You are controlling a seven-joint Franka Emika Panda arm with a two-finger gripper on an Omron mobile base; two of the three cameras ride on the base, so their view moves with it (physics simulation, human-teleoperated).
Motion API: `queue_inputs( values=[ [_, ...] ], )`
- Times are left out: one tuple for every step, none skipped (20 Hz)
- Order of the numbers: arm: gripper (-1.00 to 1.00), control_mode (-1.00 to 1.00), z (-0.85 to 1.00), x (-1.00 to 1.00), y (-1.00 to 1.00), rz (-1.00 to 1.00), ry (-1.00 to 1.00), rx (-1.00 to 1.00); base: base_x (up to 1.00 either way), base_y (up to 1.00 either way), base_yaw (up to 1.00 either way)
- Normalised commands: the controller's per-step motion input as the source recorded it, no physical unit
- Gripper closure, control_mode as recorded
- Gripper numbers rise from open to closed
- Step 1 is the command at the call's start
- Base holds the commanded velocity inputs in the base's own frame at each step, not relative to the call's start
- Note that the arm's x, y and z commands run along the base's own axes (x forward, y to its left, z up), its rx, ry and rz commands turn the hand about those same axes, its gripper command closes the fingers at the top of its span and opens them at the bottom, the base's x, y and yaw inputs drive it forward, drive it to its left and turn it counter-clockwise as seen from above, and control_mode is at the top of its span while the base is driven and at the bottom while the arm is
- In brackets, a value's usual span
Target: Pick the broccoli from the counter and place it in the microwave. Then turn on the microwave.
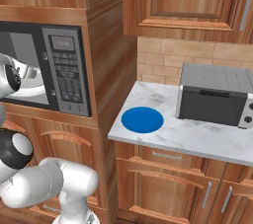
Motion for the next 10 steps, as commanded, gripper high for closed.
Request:
queue_inputs(
  values=[
    [1.0,-1.0,-0.26,0.35,0.13,0.0,0.0,-0.04,0.0,0.0,0.0],
    [1.0,-1.0,-0.26,0.34,0.13,0.0,0.0,-0.04,0.0,0.0,0.0],
    [1.0,-1.0,-0.25,0.31,0.14,0.0,0.0,-0.04,0.0,0.0,0.0],
    [1.0,-1.0,-0.24,0.33,0.13,0.0,0.0,-0.04,0.0,0.0,0.0],
    [1.0,-1.0,-0.26,0.29,0.11,0.0,0.0,-0.04,0.0,0.0,0.0],
    [1.0,-1.0,-0.27,0.26,0.11,0.0,0.0,-0.04,0.0,0.0,0.0],
    [1.0,-1.0,-0.23,0.24,0.11,0.0,0.0,-0.03,0.0,0.0,0.0],
    [1.0,-1.0,-0.21,0.26,0.09,0.0,0.0,-0.03,0.0,0.0,0.0],
    [1.0,-1.0,-0.18,0.27,0.07,0.0,0.0,-0.03,0.0,0.0,0.0],
    [1.0,-1.0,-0.18,0.3,0.07,0.0,0.0,-0.03,0.0,0.0,0.0]
  ],
)
